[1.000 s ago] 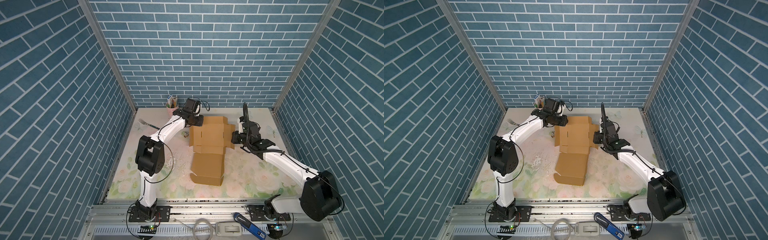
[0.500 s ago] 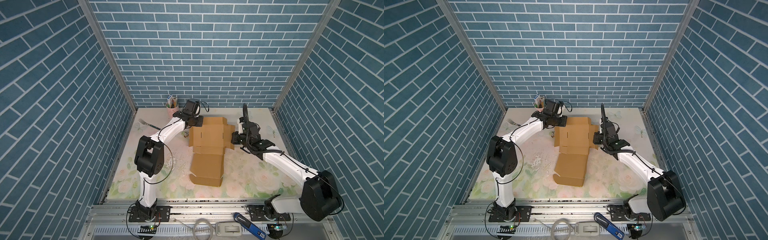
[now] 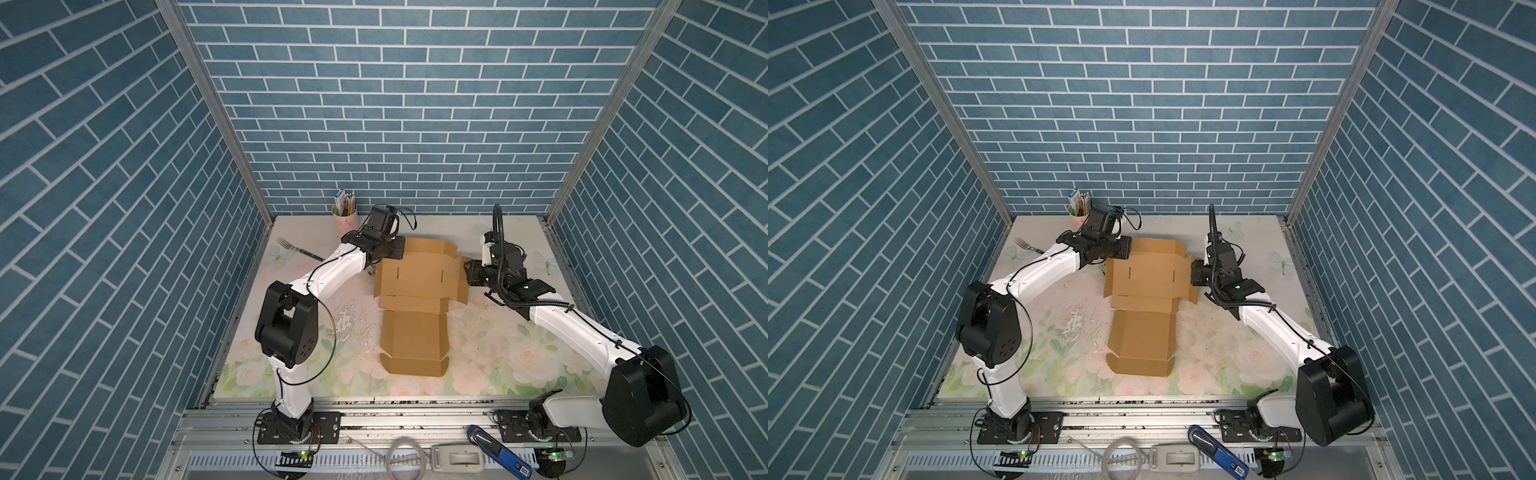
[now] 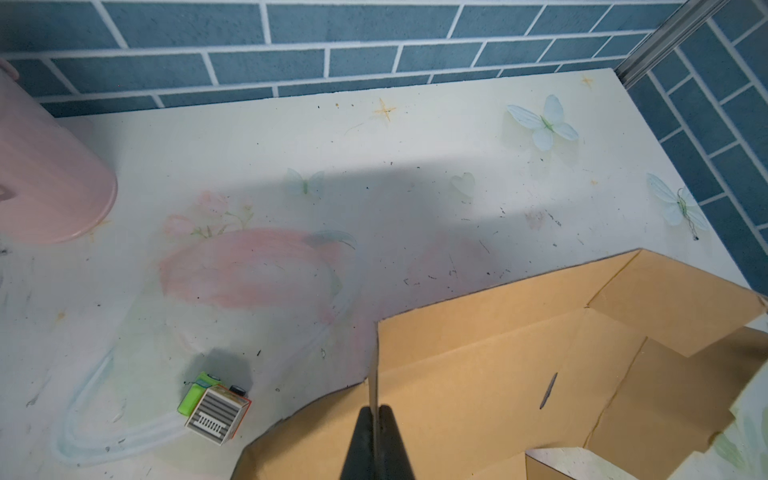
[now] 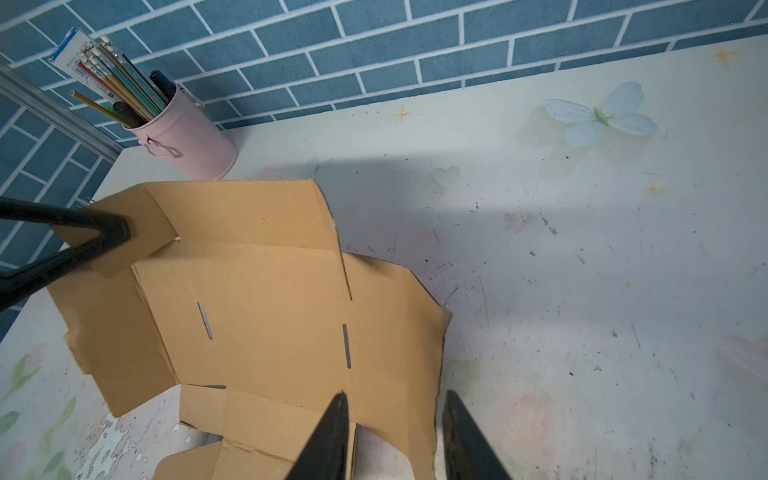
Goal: Fold the paper box
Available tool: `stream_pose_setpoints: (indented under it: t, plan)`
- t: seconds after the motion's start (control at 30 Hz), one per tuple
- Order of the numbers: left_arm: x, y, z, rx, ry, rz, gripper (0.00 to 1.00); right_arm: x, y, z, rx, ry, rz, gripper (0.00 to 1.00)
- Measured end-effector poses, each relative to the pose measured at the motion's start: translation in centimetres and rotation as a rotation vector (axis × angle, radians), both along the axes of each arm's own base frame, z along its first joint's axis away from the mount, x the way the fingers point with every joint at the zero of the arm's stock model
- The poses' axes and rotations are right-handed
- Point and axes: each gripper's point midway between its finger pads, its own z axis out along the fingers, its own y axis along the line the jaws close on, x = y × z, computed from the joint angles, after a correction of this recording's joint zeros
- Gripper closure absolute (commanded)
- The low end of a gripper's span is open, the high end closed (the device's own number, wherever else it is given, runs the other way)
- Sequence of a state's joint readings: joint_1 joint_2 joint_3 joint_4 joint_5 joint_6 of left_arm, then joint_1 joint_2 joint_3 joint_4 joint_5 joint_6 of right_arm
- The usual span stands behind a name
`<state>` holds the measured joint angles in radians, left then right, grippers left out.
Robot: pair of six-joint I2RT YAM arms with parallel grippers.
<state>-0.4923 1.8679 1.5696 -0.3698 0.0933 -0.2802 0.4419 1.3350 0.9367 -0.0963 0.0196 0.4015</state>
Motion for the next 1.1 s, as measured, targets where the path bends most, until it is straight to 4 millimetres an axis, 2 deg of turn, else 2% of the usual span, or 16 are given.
stream_pose_setpoints:
  t: [0.17, 0.33, 0.43, 0.57, 0.8, 1.1]
  plan:
    - [-0.4, -0.4, -0.1, -0.009, -0.009, 0.005, 1.00, 1.5, -0.1, 1.4, 0.046, -0.010, 0.036, 0.51]
    - [-0.7, -0.9, -0.5, -0.020, -0.006, 0.003, 1.00, 3.4, 2.3, 2.6, 0.091, -0.008, 0.137, 0.49]
    - [-0.8, -1.2, -0.4, -0.028, -0.006, 0.004, 1.00, 4.5, 3.4, 2.3, 0.103, 0.009, 0.166, 0.49]
    - [-1.0, -1.3, -0.2, -0.035, -0.006, 0.007, 1.00, 5.4, 4.0, 0.8, 0.099, 0.046, 0.175, 0.50]
    - [-1.1, -1.4, -0.1, -0.048, -0.012, 0.011, 1.00, 5.3, 4.8, -1.1, 0.109, 0.109, 0.138, 0.53]
    - [-1.0, -1.7, 0.0, -0.069, -0.021, 0.022, 1.00, 3.8, 8.2, -1.1, 0.164, 0.134, 0.013, 0.55]
